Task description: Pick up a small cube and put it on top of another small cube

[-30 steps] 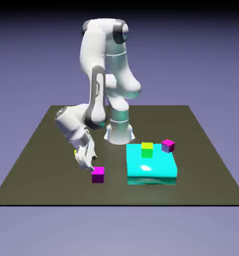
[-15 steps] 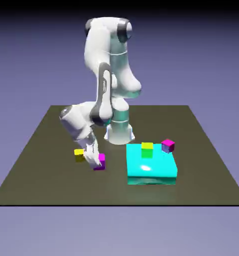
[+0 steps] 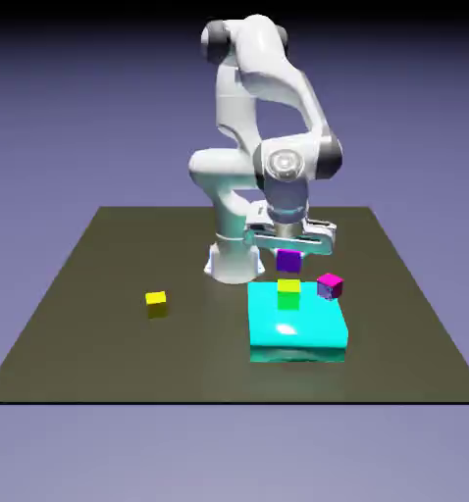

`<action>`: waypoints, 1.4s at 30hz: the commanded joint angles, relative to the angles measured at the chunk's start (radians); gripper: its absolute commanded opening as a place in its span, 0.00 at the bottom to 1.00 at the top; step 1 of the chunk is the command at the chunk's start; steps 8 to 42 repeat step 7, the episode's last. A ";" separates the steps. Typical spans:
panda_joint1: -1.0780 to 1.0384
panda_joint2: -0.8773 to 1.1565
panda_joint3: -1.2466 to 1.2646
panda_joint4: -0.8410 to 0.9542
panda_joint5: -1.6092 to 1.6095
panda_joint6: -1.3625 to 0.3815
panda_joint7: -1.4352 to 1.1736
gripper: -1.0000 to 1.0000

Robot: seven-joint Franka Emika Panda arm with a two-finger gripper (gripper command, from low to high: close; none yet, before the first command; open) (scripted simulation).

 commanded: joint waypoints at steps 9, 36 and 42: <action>0.003 0.012 0.004 -0.016 0.001 0.028 0.000 1.00; 0.003 0.012 0.004 -0.016 0.001 0.028 0.000 1.00; 0.003 0.012 0.004 -0.016 0.001 0.028 0.000 1.00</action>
